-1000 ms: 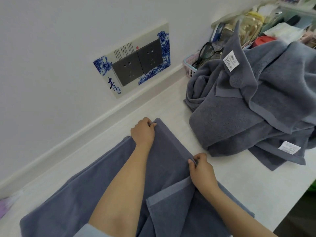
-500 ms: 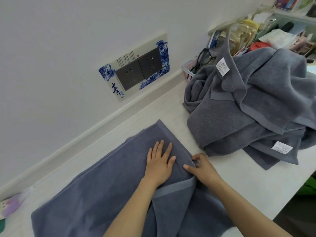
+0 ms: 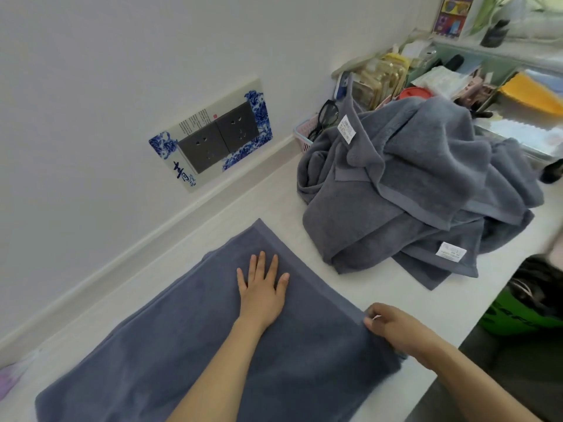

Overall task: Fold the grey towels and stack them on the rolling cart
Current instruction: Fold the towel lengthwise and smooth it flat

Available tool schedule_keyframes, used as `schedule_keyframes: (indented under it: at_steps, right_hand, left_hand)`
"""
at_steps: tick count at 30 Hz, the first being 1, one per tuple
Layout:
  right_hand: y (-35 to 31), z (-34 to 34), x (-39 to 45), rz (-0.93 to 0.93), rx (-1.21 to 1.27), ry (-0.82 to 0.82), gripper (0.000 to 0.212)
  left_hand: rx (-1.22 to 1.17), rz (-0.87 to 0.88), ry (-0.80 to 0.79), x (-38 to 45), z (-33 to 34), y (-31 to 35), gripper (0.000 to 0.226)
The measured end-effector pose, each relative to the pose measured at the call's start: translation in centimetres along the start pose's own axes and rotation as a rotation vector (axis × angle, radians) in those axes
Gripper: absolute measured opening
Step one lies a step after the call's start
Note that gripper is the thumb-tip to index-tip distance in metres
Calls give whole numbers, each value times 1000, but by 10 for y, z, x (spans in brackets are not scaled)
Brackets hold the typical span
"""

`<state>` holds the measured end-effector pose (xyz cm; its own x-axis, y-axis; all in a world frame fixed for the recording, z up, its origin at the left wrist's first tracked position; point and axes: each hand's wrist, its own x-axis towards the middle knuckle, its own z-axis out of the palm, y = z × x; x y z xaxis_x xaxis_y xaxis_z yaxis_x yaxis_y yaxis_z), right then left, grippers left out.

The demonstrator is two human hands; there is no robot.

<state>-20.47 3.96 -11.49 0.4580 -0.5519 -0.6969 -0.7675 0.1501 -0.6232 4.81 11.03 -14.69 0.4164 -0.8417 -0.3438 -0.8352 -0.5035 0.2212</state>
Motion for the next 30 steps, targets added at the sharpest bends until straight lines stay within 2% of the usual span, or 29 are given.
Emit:
schedule_keyframes:
  at_steps: [3, 8, 10, 12, 15, 19, 20, 22, 24, 26, 27, 30]
  right_hand:
    - [4, 21, -5, -116, -201, 117, 22]
    - [4, 38, -3, -150, -138, 351, 18]
    - [6, 44, -2, -138, -190, 442, 15]
    - [10, 51, 1, -122, -351, 506, 16]
    - [9, 58, 2, -87, -499, 605, 16]
    - [16, 67, 18, -235, -576, 903, 24]
    - [20, 70, 22, -292, -583, 929, 27]
    - [27, 76, 26, -365, -607, 887, 54]
    - [33, 74, 31, -406, -611, 872, 69]
    - [36, 71, 38, -411, -607, 890, 66]
    - [34, 68, 37, -406, -600, 902, 59]
    - [29, 69, 39, -377, -606, 928, 40]
  left_hand:
    - [-12, 56, 160, -25, 9, 17, 74]
    - [-53, 97, 86, -58, 35, 33, 103]
    - [-27, 73, 43, -59, 42, 35, 100]
    - [9, 63, 17, -55, 43, 37, 95]
    - [35, 66, 28, -48, 35, 42, 96]
    - [39, 161, -7, -40, 24, 49, 87]
    - [69, 178, -21, -37, 26, 47, 85]
    - [171, 180, -20, -33, 35, 46, 76]
    - [152, 118, -55, -31, 36, 48, 69]
    - [114, 138, -68, -25, 34, 50, 75]
    - [110, 163, -15, -23, 36, 50, 79]
    - [17, 211, 4, -23, 33, 45, 81]
